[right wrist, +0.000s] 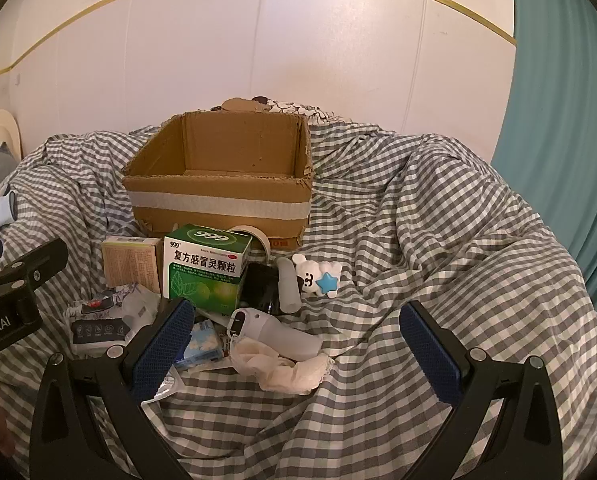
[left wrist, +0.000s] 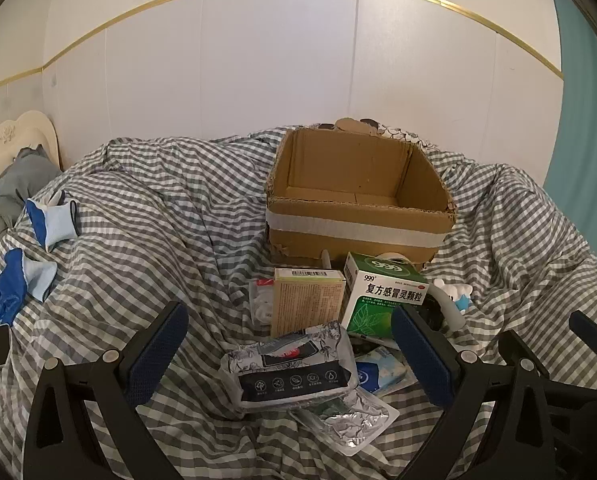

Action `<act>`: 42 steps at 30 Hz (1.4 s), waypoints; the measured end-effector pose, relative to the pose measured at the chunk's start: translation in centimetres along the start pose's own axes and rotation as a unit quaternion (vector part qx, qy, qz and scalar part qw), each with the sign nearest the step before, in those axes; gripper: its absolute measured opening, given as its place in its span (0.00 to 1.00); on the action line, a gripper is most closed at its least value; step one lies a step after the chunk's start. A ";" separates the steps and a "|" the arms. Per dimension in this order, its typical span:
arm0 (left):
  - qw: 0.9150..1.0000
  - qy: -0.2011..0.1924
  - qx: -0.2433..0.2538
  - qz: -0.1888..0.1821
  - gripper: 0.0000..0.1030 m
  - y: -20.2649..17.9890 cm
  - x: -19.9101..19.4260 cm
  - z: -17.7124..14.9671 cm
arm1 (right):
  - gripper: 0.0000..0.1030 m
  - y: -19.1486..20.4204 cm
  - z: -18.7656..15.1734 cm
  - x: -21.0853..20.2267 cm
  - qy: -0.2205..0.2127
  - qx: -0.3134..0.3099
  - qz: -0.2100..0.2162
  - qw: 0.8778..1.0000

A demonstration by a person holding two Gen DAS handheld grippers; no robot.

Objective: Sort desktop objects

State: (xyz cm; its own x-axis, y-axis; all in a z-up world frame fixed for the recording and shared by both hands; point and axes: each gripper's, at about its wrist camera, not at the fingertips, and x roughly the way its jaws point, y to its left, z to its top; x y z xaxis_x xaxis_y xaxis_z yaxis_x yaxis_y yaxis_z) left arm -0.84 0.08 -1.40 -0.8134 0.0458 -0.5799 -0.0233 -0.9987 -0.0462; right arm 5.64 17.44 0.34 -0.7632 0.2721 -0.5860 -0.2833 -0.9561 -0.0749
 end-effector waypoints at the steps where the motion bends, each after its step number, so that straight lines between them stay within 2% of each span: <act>1: 1.000 0.000 0.000 -0.001 1.00 0.0 0.0 0.0 | 1.00 0.0 0.0 0.0 0.000 0.000 0.000 1.000; 22: 1.000 0.015 0.011 -0.014 1.00 -0.2 1.0 -0.7 | 1.00 0.0 -0.6 0.6 0.010 -0.001 0.007 1.000; 29: 0.999 0.022 0.017 -0.028 1.00 -0.1 1.9 -1.0 | 1.00 0.0 -0.4 1.3 0.017 -0.001 0.023 1.000; 30: 0.999 0.023 0.027 -0.039 1.00 -0.1 2.1 -1.1 | 1.00 0.0 -0.5 1.4 0.017 -0.002 0.024 1.000; 31: 0.995 0.025 0.057 -0.072 1.00 -0.1 2.3 -1.1 | 1.00 0.0 -0.4 1.4 0.018 -0.002 0.025 1.000; 39: 0.996 0.046 0.060 -0.053 1.00 0.0 5.5 -1.2 | 1.00 -0.2 -0.2 2.9 0.037 0.002 0.043 0.998; 42: 0.995 0.061 0.052 -0.057 1.00 0.0 7.1 -0.7 | 1.00 -0.2 -0.2 3.8 0.047 0.004 0.046 0.998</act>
State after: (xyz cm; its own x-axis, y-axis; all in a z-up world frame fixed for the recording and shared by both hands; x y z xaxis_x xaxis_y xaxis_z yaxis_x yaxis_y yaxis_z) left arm -6.24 0.39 -6.07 -0.7260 0.1555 -0.6699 -0.1764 -0.9836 -0.0371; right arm 2.92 18.68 -2.06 -0.7284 0.1721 -0.6632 -0.2201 -0.9754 -0.0115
